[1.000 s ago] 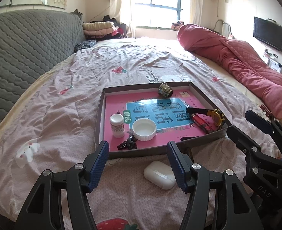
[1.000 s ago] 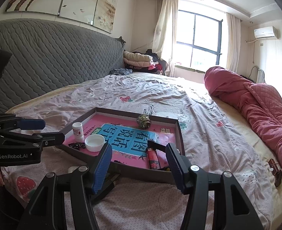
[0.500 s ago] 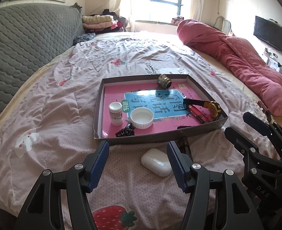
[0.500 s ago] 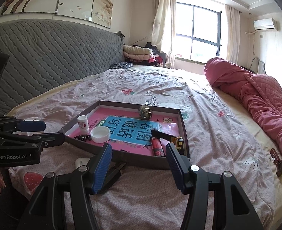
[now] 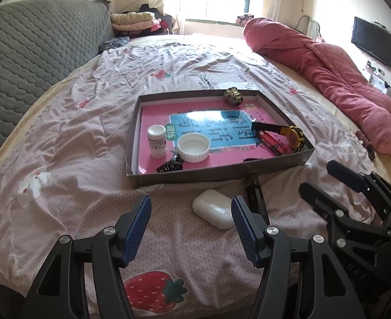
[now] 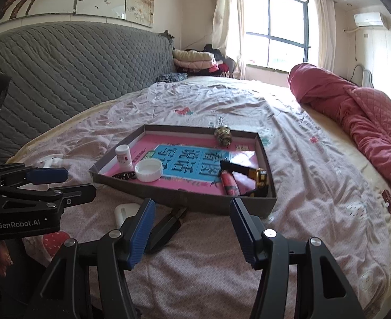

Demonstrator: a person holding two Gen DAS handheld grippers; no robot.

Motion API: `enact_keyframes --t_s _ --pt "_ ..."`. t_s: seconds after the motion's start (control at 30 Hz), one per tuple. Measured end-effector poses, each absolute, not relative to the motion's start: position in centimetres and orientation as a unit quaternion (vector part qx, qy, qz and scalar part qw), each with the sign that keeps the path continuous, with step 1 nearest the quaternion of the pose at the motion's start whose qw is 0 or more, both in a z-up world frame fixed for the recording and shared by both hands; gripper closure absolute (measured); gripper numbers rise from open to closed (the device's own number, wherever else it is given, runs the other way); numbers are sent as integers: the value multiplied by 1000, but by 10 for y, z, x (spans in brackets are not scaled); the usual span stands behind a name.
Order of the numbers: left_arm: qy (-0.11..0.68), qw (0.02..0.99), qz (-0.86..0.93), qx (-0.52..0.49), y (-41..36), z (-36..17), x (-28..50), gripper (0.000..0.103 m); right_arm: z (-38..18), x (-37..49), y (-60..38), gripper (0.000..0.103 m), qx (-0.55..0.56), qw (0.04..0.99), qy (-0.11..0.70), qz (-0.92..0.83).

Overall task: Organize rigid objects
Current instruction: 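Withdraw both tools from the tray toward the white earbud case and black lighter, then grasp the white earbud case with the left tool while the right tool grasps the black lighter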

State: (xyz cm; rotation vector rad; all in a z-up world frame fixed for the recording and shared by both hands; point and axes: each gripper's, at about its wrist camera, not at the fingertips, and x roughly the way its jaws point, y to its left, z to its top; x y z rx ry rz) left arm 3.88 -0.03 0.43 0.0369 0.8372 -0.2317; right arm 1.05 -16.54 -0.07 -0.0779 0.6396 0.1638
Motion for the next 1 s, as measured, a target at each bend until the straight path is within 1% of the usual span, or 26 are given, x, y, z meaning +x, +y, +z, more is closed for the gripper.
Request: enact_keyframes --t_s 0.47,1.0 --pt "431 894 -122 20 -9 -15 43 39 -29 14 -146 45 -54 925 363 104" --pt "449 884 -126 10 -5 -33 57 39 -62 37 -137 45 -31 904 412 107"
